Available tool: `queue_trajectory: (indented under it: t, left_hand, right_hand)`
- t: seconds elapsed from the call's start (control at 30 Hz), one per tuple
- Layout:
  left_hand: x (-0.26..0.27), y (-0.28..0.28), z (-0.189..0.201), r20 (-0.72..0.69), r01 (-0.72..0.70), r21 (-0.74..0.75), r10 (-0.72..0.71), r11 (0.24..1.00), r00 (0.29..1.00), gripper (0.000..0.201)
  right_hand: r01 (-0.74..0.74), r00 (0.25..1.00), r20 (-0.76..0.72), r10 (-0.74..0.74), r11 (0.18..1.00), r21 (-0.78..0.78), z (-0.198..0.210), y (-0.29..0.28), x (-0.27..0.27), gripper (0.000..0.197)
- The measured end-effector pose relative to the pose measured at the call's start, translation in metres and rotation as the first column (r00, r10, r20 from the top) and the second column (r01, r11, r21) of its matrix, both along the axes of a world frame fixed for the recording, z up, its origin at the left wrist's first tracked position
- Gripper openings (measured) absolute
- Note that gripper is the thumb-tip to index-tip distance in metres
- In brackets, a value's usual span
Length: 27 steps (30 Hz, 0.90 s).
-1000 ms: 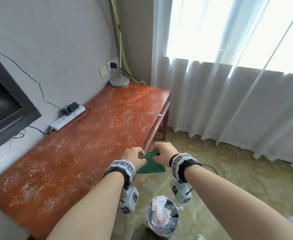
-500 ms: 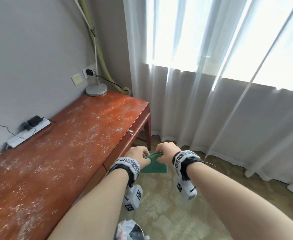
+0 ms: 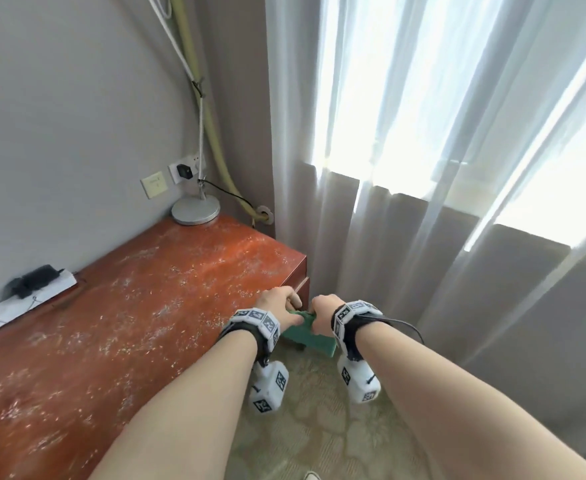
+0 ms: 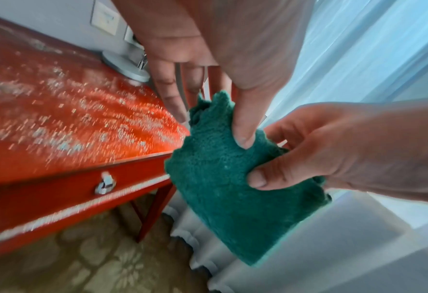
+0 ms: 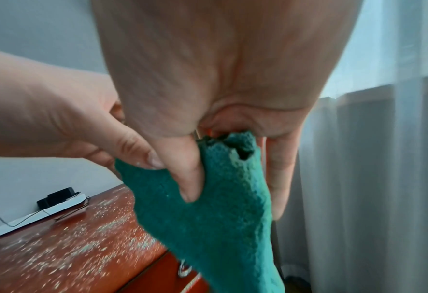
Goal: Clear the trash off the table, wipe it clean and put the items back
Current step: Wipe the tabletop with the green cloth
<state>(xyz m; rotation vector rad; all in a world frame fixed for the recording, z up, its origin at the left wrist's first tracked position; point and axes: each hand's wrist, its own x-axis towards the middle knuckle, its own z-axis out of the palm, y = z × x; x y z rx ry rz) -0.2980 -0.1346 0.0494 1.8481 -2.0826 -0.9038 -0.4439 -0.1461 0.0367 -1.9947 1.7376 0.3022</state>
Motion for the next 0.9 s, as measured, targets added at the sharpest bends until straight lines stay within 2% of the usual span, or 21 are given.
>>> queue_trajectory:
  t: [0.1,0.2,0.3,0.37,0.47,0.57,0.7,0.77,0.83,0.9]
  left_hand:
    - [0.004,-0.055,0.018,0.05,0.001,-0.025,0.0,1.0,0.999,0.017]
    - [0.013,-0.094,0.025,0.033,-0.102,-0.051,0.104,0.993,0.994,0.014]
    - [0.029,-0.125,0.02,0.031,-0.186,-0.029,0.187,0.982,0.982,0.014]
    - [0.043,-0.143,0.008,0.047,-0.235,0.006,0.235,0.972,0.971,0.014]
    - [0.07,-0.17,-0.019,0.06,-0.34,0.055,0.337,0.939,0.94,0.015]
    - [0.094,-0.202,-0.043,0.087,-0.426,0.099,0.418,0.899,0.904,0.013]
    - [0.122,-0.253,-0.075,0.149,-0.579,0.096,0.564,0.809,0.812,0.007]
    - [0.131,-0.273,-0.089,0.224,-0.619,0.122,0.587,0.775,0.778,0.005]
    - [0.141,-0.297,-0.105,0.312,-0.637,0.141,0.577,0.758,0.755,0.017]
    - [0.145,-0.305,-0.109,0.354,-0.637,0.149,0.56,0.757,0.749,0.03]
  right_hand:
    - [-0.089,0.996,-0.015,0.088,0.995,-0.048,0.012,-0.061,0.006,0.028]
    - [-0.156,0.988,-0.026,0.154,0.984,-0.08,0.021,-0.113,0.016,0.01]
    - [-0.19,0.981,-0.039,0.188,0.98,-0.059,0.02,-0.156,0.027,0.005]
    - [-0.209,0.977,-0.038,0.208,0.977,-0.044,0.012,-0.184,0.037,0.006]
    - [-0.25,0.968,-0.031,0.25,0.968,0.006,-0.013,-0.229,0.055,0.02]
    - [-0.309,0.951,-0.002,0.309,0.951,0.014,-0.038,-0.283,0.078,0.025]
    - [-0.362,0.932,0.033,0.362,0.932,-0.009,-0.064,-0.367,0.103,0.022]
    - [-0.353,0.933,0.067,0.354,0.935,-0.03,-0.072,-0.404,0.111,0.024]
    - [-0.349,0.929,0.109,0.354,0.935,-0.063,-0.083,-0.449,0.124,0.027]
    - [-0.29,0.938,0.165,0.305,0.951,-0.107,-0.083,-0.47,0.128,0.027]
